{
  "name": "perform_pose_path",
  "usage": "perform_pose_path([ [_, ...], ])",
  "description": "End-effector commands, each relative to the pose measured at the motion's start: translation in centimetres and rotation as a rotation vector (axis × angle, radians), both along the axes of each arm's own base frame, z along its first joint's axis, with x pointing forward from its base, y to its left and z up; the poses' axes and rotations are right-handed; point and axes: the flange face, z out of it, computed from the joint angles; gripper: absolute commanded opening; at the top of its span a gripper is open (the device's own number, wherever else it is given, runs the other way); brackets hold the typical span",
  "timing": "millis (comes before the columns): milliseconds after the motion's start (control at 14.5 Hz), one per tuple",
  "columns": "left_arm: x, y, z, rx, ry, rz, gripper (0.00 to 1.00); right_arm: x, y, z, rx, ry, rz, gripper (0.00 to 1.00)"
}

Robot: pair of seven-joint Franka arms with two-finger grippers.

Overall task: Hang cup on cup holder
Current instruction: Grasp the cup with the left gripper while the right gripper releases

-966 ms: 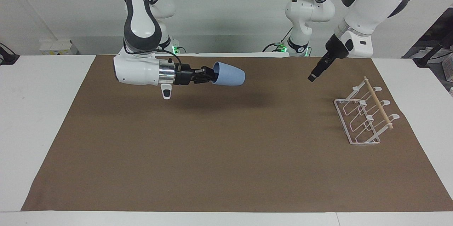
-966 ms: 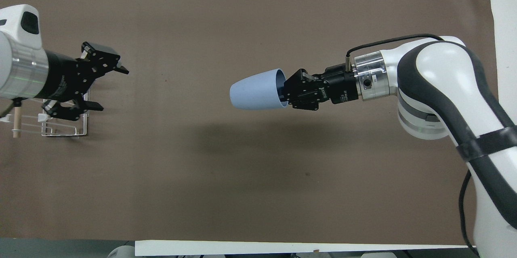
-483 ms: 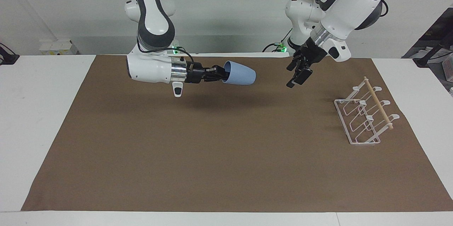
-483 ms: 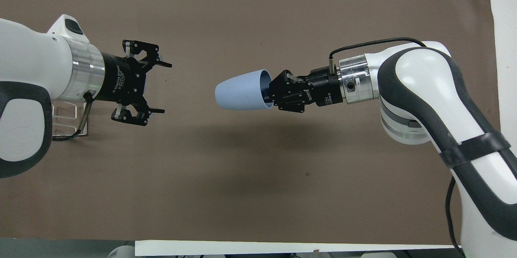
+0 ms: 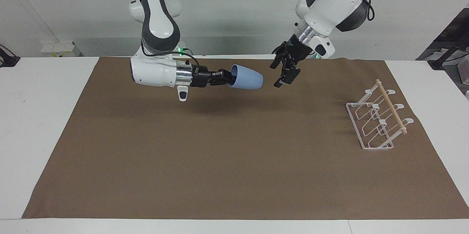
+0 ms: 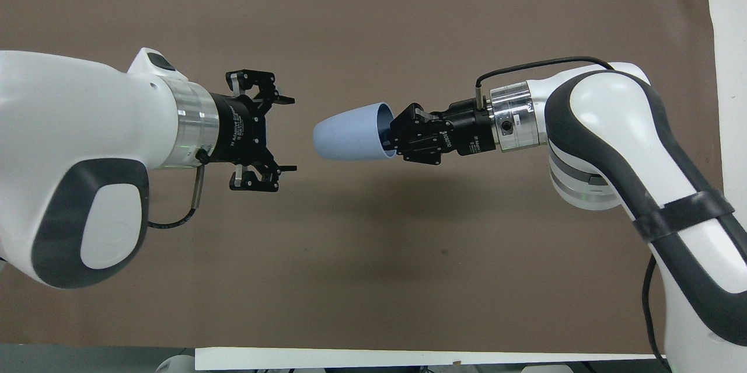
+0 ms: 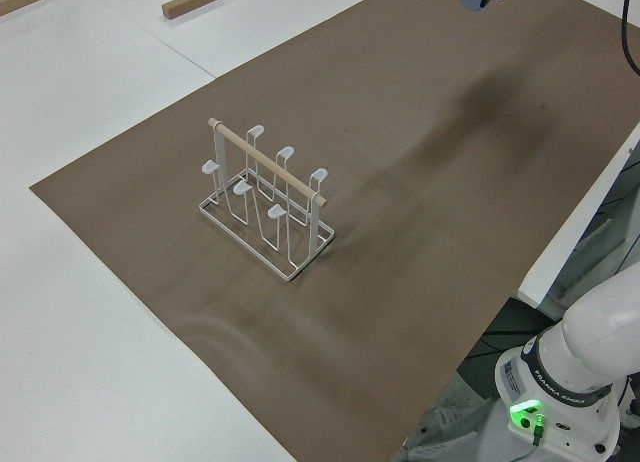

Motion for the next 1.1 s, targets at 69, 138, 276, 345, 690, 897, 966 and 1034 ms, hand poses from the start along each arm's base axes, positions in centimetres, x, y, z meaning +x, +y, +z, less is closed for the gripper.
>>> perform_pose_path([
  [69,-1.3,-1.5,-0.2,-0.036,0.011,0.069,1.0,-0.5,-0.3,0.4,0.013,0.012,-0.022,0.0],
  [138,-1.4,-1.7,-0.2,-0.038,0.014,0.076,1.0,-0.6,-0.3,0.5,0.014,0.011,-0.022,0.0],
  [276,-1.4,-2.2,0.2,-0.06,-0.001,0.104,1.0,-0.6,-0.3,0.3,0.013,0.014,-0.022,0.0],
  [345,-1.2,-2.2,0.4,-0.076,-0.014,0.134,1.0,-0.6,-0.3,0.3,0.013,0.014,-0.022,0.0],
  [690,-1.2,-3.6,-0.9,-0.089,-0.015,0.164,1.0,-0.5,-0.3,0.4,0.013,0.012,-0.023,0.0],
  [897,-1.9,-5.5,-1.9,-0.095,0.002,0.144,1.0,-0.5,-0.3,0.4,0.011,0.012,-0.022,0.0],
  [966,-1.9,-5.6,-2.3,-0.091,0.006,0.142,1.0,-0.5,-0.3,0.4,0.012,0.011,-0.024,0.0],
  [1034,-1.5,-5.8,-2.8,-0.092,0.005,0.149,1.0,-0.5,-0.3,0.4,0.012,0.011,-0.024,0.0],
])
